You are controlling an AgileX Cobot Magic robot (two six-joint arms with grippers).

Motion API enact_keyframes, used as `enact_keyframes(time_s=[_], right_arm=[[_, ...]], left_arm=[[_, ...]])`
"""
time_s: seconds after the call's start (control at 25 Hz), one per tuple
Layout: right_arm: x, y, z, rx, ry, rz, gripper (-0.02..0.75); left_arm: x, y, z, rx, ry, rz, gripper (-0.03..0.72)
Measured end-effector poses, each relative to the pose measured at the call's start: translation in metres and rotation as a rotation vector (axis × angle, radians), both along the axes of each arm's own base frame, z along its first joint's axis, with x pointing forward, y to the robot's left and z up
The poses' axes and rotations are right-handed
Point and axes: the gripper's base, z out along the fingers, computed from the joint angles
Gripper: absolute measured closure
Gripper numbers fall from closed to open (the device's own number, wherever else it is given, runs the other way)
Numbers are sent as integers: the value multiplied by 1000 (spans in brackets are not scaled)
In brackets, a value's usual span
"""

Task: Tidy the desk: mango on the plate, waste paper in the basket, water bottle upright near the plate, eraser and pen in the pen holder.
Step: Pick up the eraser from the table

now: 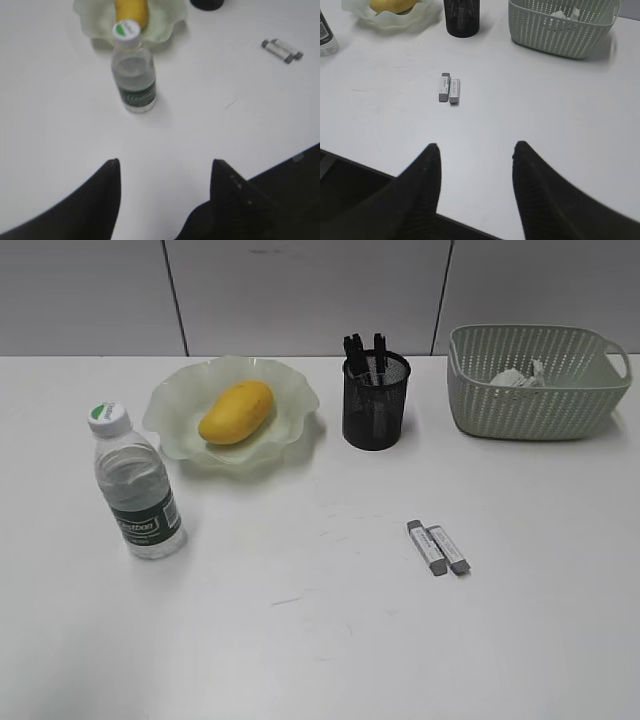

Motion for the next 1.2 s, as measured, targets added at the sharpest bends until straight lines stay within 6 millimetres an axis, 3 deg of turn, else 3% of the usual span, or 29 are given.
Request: enact_keyframes(time_s=[0.2,0.32,0.56,0.72,0.8,0.96,1.08,1.2], right_arm=[[0,0,0,0,0,0,357],[0,0,0,0,0,0,357],[0,0,0,0,0,0,357],[1,0,2,0,-7,-1,357],[12,4,10,-13,-2,-8,357],[78,35,23,-71,137,-17,357],[151,69,6,-150,357,-30,357],[218,100,-28,-227,537,-36,357]], left_arm=[[-34,49,-27,46,-12,-74,270],[-52,56,-41,-3,-47,-252,294],[-75,63,-45,-122,-195,-475,311],[-79,64,-45,-149,-212,-513,313],[-81,65,-46,-165,-222,-509,319],[-83,65,-46,-150,-238,-363,329],[-84,64,-46,-124,-251,-156,346],[-85,62,-46,-97,-262,51,367]])
